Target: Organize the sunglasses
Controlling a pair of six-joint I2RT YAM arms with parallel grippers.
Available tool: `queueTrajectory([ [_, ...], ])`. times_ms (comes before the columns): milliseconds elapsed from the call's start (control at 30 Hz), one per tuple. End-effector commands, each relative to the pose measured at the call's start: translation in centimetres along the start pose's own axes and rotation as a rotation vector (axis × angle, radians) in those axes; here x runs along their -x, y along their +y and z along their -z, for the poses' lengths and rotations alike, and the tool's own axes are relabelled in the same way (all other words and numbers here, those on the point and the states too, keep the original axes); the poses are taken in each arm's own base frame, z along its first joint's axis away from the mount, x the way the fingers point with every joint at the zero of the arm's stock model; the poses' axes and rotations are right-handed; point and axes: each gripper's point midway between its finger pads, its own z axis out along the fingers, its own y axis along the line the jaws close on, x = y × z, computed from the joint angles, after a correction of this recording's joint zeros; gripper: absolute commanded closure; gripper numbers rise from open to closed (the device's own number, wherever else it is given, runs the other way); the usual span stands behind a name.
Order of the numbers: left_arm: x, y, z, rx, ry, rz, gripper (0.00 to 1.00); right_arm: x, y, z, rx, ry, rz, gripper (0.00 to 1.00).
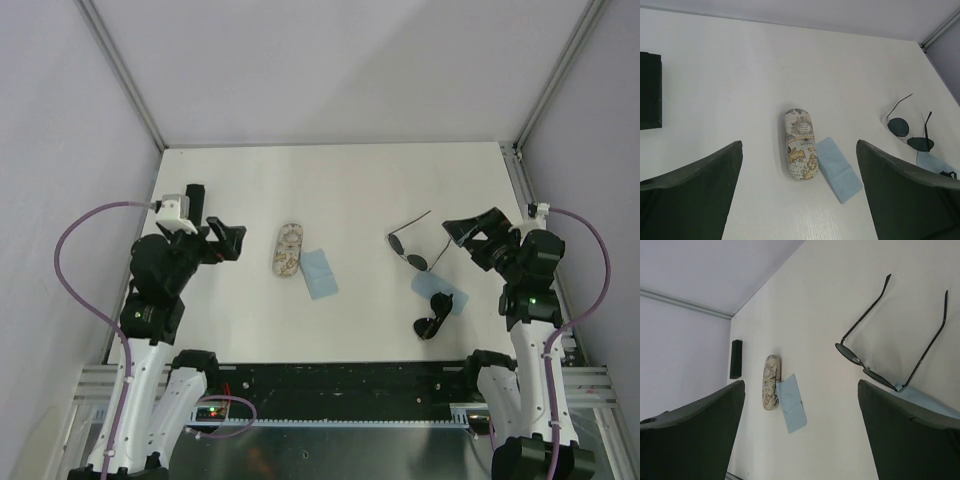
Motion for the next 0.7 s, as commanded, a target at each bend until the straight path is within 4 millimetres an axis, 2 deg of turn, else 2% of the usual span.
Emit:
queueTrajectory([
  [0,-0.2,-0.1,-0.5,-0.022,0.010,-0.015,0.00,1.7,0.6,0.7,-0.022,-0.061,0.054,0.01],
  [200,-2.3,0.1,-2.1,-0.031,0.104,0.037,0.00,1.7,0.0,0.5,-0.043,-0.061,0.053,0.01],
  [300,-3.8,0.8,-3.5,0.000,0.175,0.094,0.00,1.0,1.1,0.2,0.026,-0.019,0.128,0.01],
  [400,-5.4,1.1,-5.1,0.010,0.260,0.157,0.00,0.6,0.9,-0.4,-0.001,-0.028,0.181,0.01],
  [533,-6.2,0.9,-7.3,0.057,0.322,0.203,0.00,-1.2,1.1,-1.9,-0.055,0.021,0.276,0.01],
  [667,-7.5,-1.3,-10.2,0.115,0.372,0.112,0.00,-3.8,1.2,-3.5,-0.082,0.105,0.359,0.01],
])
